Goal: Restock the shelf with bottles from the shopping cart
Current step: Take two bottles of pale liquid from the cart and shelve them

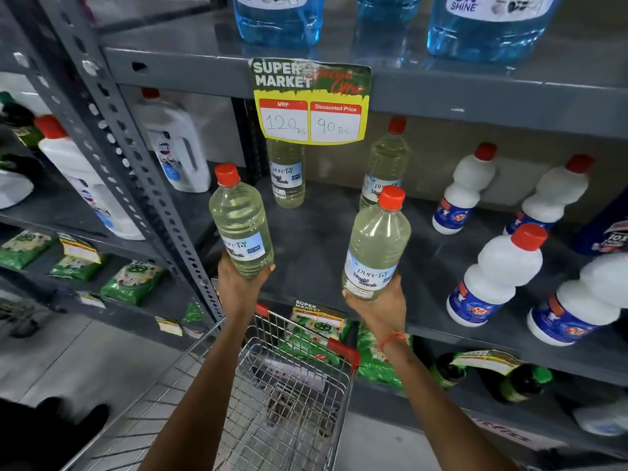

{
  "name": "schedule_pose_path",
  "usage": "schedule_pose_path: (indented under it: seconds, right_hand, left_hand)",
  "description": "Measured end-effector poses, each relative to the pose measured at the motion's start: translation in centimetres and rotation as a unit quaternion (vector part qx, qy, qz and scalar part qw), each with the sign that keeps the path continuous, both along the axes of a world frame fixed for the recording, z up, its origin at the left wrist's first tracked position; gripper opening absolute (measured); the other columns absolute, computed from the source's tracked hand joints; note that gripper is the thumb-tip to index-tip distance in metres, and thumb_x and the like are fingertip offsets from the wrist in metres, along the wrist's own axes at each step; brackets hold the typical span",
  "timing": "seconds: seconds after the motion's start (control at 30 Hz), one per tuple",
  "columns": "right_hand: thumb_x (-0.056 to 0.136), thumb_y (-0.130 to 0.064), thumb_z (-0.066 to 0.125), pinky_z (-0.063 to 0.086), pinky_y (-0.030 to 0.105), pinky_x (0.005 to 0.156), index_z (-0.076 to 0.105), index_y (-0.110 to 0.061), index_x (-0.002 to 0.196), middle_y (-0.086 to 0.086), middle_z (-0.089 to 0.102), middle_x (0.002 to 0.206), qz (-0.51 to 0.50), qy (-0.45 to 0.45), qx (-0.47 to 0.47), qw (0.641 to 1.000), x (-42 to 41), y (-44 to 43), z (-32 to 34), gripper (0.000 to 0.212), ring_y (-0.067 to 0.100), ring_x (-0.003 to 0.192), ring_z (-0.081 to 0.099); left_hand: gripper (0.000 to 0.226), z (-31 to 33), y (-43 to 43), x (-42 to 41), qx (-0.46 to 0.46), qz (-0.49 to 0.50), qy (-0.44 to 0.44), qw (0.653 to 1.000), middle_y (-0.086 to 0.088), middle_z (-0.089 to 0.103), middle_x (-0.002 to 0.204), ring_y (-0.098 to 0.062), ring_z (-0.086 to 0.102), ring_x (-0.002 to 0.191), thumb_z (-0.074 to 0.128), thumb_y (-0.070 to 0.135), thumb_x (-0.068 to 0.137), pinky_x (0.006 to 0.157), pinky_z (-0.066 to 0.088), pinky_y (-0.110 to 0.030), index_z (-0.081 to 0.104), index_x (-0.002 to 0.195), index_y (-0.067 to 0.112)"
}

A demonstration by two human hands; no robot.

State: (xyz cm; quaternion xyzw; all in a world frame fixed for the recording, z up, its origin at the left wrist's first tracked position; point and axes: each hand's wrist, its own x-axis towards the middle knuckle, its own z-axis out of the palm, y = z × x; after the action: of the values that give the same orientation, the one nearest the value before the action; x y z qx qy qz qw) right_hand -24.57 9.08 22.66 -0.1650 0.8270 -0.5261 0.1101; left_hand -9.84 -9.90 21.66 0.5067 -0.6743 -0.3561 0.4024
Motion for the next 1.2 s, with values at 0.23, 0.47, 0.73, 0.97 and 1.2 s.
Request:
schedule_pose_path:
  seconds: [0.23,0.47,0.73,0.97,1.2]
  right_hand:
    - [0.052,-0.032,0.087,0.052,0.036,0.089,0.043,-0.015,0.119,0.006,0.065,0.117,0.006,0.017,0.013,1.000,0.08,0.11,0.15,0.082,0.027,0.108,0.063]
    - [0.053,-0.033,0.086,0.050,0.036,0.091,0.041,-0.015,0.120,0.008,0.065,0.117,0.019,0.032,0.022,0.999,0.09,0.28,0.42,0.083,0.029,0.109,0.062]
    - [0.054,-0.034,0.085,0.051,0.037,0.091,0.040,-0.015,0.121,0.007,0.065,0.117,0.013,0.021,0.020,0.999,0.25,0.30,0.51,0.083,0.028,0.108,0.063]
    - [0.055,-0.036,0.085,0.052,0.039,0.090,0.039,-0.015,0.118,0.007,0.065,0.116,0.018,0.024,0.026,0.999,0.17,0.29,0.43,0.081,0.029,0.107,0.063]
    - [0.055,-0.037,0.084,0.053,0.041,0.089,0.040,-0.015,0.118,0.007,0.066,0.115,0.018,0.033,0.020,0.999,0.10,0.16,0.37,0.080,0.029,0.105,0.064]
  left_hand:
    - [0.080,-0.07,-0.09,0.27,0.001,-0.009,0.004,1.000,-0.013,0.062,0.119,-0.029,0.061,0.106,0.088,0.034,0.057,0.085,0.052,-0.041,0.049,0.121,0.007]
    - [0.075,-0.17,-0.49,0.48,0.015,-0.019,-0.009,1.000,-0.009,0.065,0.113,-0.026,0.062,0.101,0.087,0.040,0.056,0.082,0.054,-0.042,0.053,0.115,0.010]
    - [0.077,-0.05,-0.44,0.25,0.010,-0.013,-0.021,1.000,-0.013,0.063,0.116,-0.028,0.060,0.105,0.088,0.035,0.056,0.083,0.049,-0.038,0.052,0.118,0.006]
    - [0.082,0.05,-0.38,0.25,0.013,-0.009,-0.028,0.999,-0.012,0.063,0.120,-0.028,0.060,0.109,0.088,0.035,0.055,0.088,0.050,-0.042,0.049,0.122,0.008]
    - [0.083,0.00,-0.31,0.20,0.022,-0.016,-0.024,0.999,-0.013,0.063,0.121,-0.030,0.060,0.111,0.088,0.036,0.054,0.089,0.051,-0.045,0.048,0.122,0.008]
